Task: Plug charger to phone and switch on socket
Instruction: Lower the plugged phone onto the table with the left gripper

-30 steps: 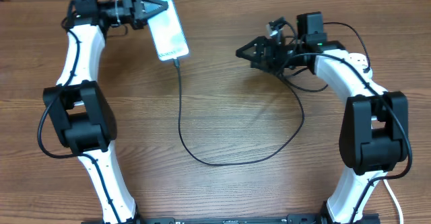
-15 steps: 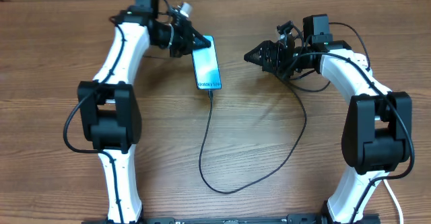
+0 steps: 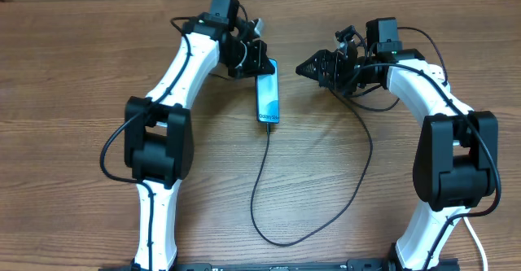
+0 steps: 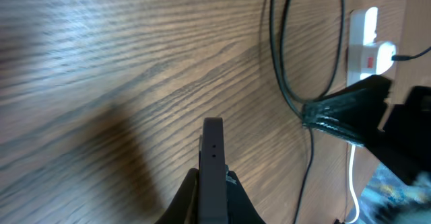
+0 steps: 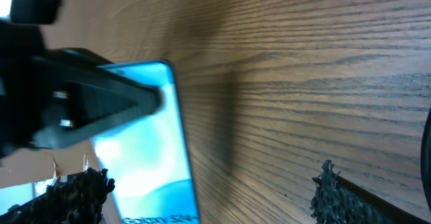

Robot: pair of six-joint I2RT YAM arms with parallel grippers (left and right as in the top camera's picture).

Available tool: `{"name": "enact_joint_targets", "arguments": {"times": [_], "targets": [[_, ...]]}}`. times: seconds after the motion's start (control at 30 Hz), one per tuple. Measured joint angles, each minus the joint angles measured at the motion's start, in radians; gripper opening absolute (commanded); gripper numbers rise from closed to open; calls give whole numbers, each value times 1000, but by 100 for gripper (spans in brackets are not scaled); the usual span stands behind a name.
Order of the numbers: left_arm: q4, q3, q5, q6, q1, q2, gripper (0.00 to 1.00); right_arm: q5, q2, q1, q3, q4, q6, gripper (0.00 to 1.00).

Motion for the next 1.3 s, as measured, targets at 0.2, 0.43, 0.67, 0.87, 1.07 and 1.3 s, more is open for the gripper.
{"name": "enact_joint_targets", "arguments": {"times": [0.2, 0.43, 0.67, 0.87, 1.07, 1.3], "targets": [[23, 0, 6, -42, -14, 77, 4, 3, 0, 0, 0, -2, -1, 100], [31, 0, 6, -53, -14, 108, 4, 8, 0, 0, 0, -4, -1, 100], [32, 0, 6, -66, -16, 108, 4, 8, 0, 0, 0, -6, -1, 100], [31, 0, 5, -79, -16, 108, 4, 9, 0, 0, 0, -6, -2, 100], [23, 0, 5, -93, -16, 108, 4, 10, 0, 0, 0, -6, -2, 100], [23, -22, 5, -95, -16, 108, 4, 11, 0, 0, 0, -7, -2, 100]]}}
